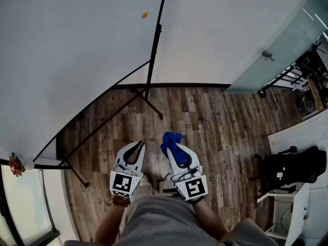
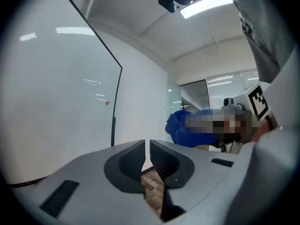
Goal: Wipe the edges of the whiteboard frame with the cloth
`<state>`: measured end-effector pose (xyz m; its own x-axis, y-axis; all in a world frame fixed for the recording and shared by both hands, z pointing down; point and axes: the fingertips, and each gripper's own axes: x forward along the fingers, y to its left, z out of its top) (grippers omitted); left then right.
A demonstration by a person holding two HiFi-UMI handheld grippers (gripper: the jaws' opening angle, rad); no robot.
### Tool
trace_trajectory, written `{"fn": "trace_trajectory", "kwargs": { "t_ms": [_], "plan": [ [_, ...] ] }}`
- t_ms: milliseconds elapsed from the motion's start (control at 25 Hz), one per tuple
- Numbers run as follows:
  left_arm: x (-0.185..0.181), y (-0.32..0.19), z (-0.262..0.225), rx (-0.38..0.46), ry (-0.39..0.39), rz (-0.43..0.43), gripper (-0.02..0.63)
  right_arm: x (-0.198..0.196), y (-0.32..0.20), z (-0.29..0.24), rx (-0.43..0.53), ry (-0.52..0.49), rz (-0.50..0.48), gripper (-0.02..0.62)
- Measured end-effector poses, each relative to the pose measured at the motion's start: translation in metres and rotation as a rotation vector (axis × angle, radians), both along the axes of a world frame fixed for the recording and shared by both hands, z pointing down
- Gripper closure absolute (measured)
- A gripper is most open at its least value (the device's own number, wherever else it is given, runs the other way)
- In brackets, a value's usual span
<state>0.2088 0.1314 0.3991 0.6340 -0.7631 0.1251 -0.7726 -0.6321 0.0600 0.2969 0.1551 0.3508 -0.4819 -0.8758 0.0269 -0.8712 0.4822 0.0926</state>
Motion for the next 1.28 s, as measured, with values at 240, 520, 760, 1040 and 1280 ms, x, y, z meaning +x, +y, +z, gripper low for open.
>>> {"fn": "trace_trajectory", "kwargs": {
  "t_ms": [240,520,760,1040,1280],
  "plan": [
    [0.006,-0.017,0.005,-0.003,-0.014,0.024,0.568,0.018,-0.015,0.007,-0.022,-0.038,0.025,0.518],
    [0.026,-0.052,0.013,-0.037,-0.037,0.023,0.568,0.044,-0.063,0.019,-0.034,-0.072,0.022,0.518],
    [0.029,-0.115,0.017,-0.042,-0.081,-0.027,0.568,0.057,-0.146,0.026,-0.03,-0.118,-0.015,0.518],
    [0.038,-0.201,0.019,-0.045,-0.117,-0.102,0.568,0.082,-0.254,0.038,-0.042,-0.168,-0.059,0.518],
    [0.038,-0.247,0.01,-0.031,-0.105,-0.183,0.568,0.099,-0.337,0.057,-0.067,-0.176,-0.109,0.518]
  ]
}}
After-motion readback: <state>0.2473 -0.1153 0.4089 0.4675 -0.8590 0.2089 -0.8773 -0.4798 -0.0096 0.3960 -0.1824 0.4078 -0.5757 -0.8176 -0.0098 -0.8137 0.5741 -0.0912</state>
